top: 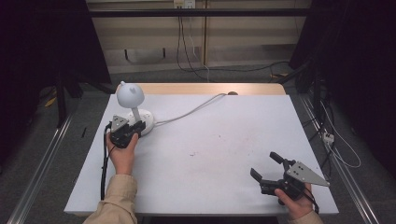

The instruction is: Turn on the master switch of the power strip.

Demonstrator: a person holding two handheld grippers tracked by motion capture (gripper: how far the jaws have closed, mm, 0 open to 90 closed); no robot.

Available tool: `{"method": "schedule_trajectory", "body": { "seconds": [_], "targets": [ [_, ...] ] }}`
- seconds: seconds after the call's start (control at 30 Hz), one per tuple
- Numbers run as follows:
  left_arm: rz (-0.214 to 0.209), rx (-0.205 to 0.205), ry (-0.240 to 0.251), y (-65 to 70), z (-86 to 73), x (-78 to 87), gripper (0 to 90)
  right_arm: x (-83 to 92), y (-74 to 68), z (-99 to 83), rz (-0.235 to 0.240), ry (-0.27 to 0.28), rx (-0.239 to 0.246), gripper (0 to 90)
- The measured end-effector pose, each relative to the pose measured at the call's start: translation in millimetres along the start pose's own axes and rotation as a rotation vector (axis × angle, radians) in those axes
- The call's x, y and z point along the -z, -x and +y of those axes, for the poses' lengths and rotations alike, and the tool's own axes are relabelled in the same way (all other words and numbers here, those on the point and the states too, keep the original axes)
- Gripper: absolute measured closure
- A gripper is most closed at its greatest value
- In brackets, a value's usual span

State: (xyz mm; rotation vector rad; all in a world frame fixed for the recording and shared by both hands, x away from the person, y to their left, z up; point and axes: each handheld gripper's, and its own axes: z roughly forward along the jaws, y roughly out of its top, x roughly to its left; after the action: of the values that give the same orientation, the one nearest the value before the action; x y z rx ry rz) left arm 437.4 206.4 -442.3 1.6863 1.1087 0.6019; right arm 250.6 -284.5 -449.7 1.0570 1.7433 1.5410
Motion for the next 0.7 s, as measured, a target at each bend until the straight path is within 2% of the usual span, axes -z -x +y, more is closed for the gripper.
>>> {"method": "schedule_trajectory", "body": {
  "seconds": [0.7],
  "targets": [
    [0.02, -0.016, -0.024, 2.1, 0.8, -10.5, 86.6, -0.1, -0.2, 0.0, 0.004, 0.002, 0.002, 4.4]
  ]
}}
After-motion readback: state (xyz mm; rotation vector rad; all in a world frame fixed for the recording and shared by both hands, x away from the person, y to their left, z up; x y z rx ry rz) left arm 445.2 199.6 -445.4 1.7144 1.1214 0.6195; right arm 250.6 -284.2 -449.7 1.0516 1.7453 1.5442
